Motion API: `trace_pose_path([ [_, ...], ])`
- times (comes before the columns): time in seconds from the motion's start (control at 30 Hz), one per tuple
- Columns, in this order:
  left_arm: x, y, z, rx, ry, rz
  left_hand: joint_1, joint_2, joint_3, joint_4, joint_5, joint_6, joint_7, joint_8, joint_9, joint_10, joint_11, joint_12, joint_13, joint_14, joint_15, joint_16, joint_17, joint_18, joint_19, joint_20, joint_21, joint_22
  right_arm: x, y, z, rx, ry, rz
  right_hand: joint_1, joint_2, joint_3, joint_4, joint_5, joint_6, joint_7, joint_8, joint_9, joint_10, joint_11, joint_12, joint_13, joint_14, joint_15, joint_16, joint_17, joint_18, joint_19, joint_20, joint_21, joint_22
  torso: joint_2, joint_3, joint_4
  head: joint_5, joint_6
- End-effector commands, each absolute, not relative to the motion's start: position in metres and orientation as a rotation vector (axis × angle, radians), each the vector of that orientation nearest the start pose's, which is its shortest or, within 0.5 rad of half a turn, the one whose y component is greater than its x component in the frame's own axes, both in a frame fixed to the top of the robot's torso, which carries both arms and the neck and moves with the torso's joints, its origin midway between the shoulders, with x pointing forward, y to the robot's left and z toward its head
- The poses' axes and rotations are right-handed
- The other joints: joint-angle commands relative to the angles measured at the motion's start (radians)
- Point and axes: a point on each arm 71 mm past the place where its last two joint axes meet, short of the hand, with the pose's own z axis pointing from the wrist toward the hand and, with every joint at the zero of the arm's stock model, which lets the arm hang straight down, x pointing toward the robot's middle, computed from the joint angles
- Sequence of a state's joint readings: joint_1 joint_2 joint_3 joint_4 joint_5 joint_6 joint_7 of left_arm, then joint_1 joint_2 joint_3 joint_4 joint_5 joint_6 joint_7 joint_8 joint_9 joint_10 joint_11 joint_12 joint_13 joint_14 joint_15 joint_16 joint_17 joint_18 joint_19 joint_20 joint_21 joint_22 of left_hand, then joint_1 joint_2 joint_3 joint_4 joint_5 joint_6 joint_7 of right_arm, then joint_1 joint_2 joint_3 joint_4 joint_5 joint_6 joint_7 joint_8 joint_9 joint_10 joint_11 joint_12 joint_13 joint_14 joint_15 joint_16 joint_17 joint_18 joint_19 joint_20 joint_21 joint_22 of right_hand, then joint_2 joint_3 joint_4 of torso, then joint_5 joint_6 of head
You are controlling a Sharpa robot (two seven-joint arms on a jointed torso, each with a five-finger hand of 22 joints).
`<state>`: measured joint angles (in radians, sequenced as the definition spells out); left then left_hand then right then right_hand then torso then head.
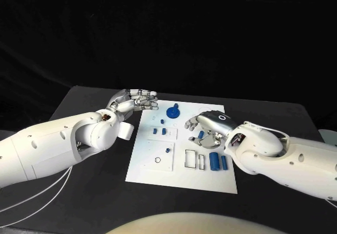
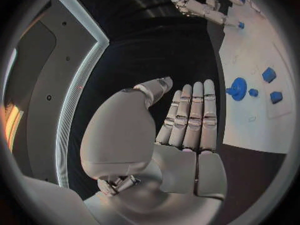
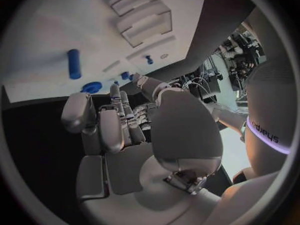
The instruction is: Assemble the parts on the task board
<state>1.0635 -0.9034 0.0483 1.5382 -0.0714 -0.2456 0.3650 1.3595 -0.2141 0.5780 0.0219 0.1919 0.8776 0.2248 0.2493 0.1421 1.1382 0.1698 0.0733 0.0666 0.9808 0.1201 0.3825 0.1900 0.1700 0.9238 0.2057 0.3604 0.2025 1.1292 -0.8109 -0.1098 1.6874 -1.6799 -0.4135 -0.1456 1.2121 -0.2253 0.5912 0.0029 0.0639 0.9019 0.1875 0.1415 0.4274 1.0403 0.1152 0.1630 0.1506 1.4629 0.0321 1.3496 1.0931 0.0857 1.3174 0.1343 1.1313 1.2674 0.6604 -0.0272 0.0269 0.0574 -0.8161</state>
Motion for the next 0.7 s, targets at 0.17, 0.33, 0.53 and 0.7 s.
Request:
trace_pose_path([
  [0.17, 0.471, 0.228, -0.21, -1.147, 1.482, -1.577, 0.006, 0.006, -0.002, -0.004, 0.007, -0.006, 0.013, -0.003, -0.001, -0.007, -0.001, 0.003, 0.0, -0.006, 0.001, -0.002, 0.001, 0.006, -0.002, 0.008, -0.005, -0.001, 0.44, -0.168, -0.213, -0.317, 1.733, 0.68, 0.013, -0.007, -0.085, 0.011, 0.031, -0.024, -0.012, -0.02, -0.01, -0.08, 0.004, -0.005, -0.031, -0.015, 0.002, -0.02, -0.04, 0.035, -0.048, 0.002, -0.087, -0.051, -0.001, -0.0012, -0.0022, -0.011, 0.009],
  [0.33, 0.471, 0.228, -0.21, -1.146, 1.484, -1.58, 0.006, 0.006, -0.002, -0.004, 0.007, -0.006, 0.013, -0.003, -0.001, -0.007, -0.001, 0.003, 0.0, -0.006, 0.001, -0.002, 0.001, 0.006, -0.002, 0.008, -0.005, -0.001, 0.446, -0.178, -0.214, -0.322, 1.754, 0.66, 0.031, 0.004, -0.125, 0.014, 0.037, -0.018, -0.006, -0.019, -0.011, -0.102, 0.01, -0.002, -0.042, -0.023, 0.007, -0.029, -0.058, 0.041, -0.065, 0.005, -0.125, -0.075, 0.001, -0.0002, -0.0022, -0.014, 0.013],
  [0.53, 0.471, 0.227, -0.21, -1.144, 1.486, -1.583, 0.006, 0.006, -0.002, -0.004, 0.007, -0.006, 0.013, -0.003, -0.001, -0.007, -0.001, 0.003, 0.0, -0.006, 0.001, -0.002, 0.001, 0.006, -0.002, 0.008, -0.005, -0.001, 0.45, -0.179, -0.217, -0.343, 1.767, 0.646, 0.051, 0.018, -0.131, 0.011, 0.042, -0.014, -0.008, -0.02, -0.013, -0.092, 0.007, 0.012, -0.046, -0.019, 0.005, -0.026, -0.053, 0.04, -0.058, 0.005, -0.121, -0.072, 0.0, -0.0002, 0.0008, -0.017, 0.012],
  [0.7, 0.471, 0.227, -0.21, -1.143, 1.488, -1.58, 0.006, 0.007, -0.002, -0.005, 0.007, -0.007, 0.014, -0.004, -0.002, -0.008, -0.001, 0.004, 0.0, -0.007, 0.002, -0.003, 0.002, 0.006, -0.002, 0.008, -0.006, -0.002, 0.452, -0.176, -0.222, -0.364, 1.776, 0.645, 0.055, 0.022, -0.133, 0.011, 0.043, -0.009, -0.01, -0.018, -0.013, -0.081, 0.005, 0.022, -0.047, -0.019, 0.004, -0.026, -0.054, 0.039, -0.054, 0.004, -0.121, -0.071, 0.001, -0.0012, 0.0012, -0.015, 0.01],
])
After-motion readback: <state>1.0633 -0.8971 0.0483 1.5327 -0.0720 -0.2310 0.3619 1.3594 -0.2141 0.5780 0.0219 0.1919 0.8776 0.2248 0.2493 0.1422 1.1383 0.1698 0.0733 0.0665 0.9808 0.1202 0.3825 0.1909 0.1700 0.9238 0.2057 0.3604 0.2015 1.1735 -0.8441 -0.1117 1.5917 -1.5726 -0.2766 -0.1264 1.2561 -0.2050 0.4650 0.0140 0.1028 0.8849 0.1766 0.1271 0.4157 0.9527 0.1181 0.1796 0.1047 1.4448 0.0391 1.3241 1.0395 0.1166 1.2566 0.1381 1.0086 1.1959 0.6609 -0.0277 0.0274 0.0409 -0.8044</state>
